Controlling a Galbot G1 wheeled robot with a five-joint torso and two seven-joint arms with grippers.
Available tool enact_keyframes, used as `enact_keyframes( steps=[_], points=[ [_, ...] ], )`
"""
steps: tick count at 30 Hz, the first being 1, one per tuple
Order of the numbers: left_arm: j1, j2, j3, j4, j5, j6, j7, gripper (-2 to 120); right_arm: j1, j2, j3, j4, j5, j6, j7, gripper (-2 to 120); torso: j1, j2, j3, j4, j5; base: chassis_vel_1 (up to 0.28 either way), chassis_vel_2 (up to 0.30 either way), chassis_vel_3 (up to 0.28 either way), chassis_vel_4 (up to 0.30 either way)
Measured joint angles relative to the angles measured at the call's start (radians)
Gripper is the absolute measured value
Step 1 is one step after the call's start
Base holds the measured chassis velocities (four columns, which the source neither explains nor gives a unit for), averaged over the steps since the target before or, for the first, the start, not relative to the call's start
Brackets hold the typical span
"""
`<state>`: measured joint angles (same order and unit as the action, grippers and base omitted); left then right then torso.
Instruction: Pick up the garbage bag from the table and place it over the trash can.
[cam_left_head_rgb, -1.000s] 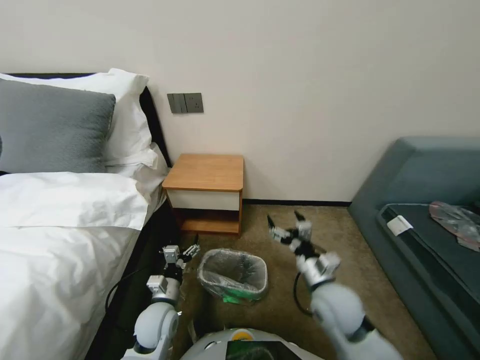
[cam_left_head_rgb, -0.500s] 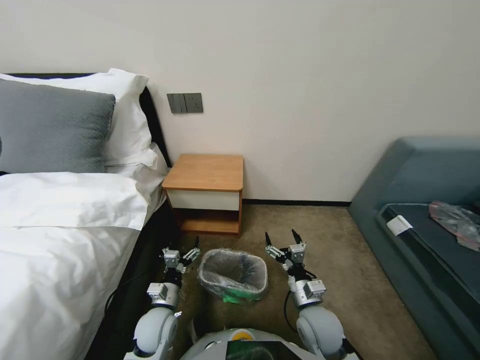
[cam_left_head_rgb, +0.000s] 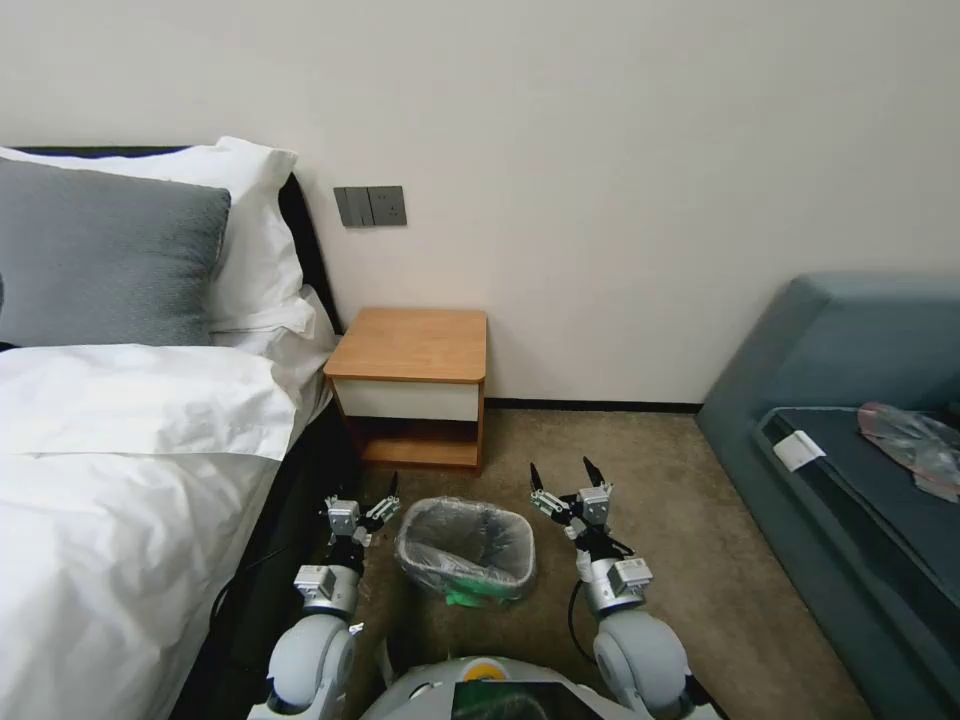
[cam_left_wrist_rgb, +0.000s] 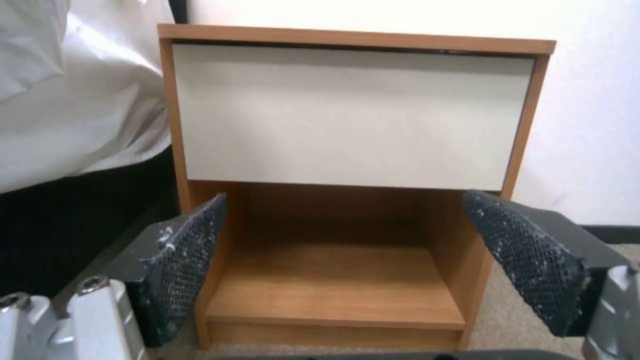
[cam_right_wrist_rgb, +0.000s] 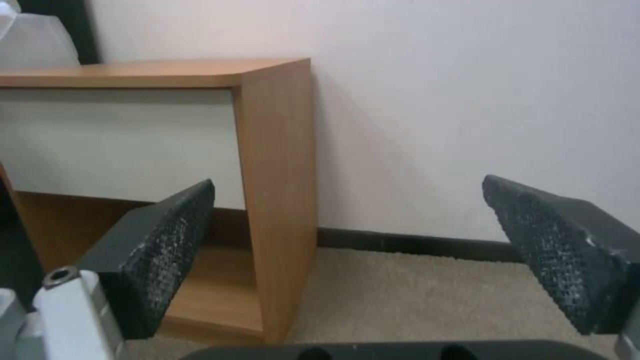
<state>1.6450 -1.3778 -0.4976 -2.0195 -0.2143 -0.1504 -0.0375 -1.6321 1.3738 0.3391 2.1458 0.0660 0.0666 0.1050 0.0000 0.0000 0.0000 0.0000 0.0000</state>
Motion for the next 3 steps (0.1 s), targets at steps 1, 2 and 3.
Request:
enact_keyframes(
  steps=[1,2,3],
  points=[
    [0.0,0.0,0.0,0.0,0.0,0.0,0.0,91,0.0,0.0,0.0,0.0,0.0,0.0,0.0,100,0.0,0.0,0.0,0.0,0.0,0.0,0.0,0.0,0.0],
    [0.0,0.0,0.0,0.0,0.0,0.0,0.0,91,0.0,0.0,0.0,0.0,0.0,0.0,0.0,100,0.0,0.0,0.0,0.0,0.0,0.0,0.0,0.0,0.0],
    [0.0,0.0,0.0,0.0,0.0,0.001,0.0,91,0.0,0.0,0.0,0.0,0.001,-0.001,0.0,100,0.0,0.0,0.0,0.0,0.0,0.0,0.0,0.0,0.0]
  ],
)
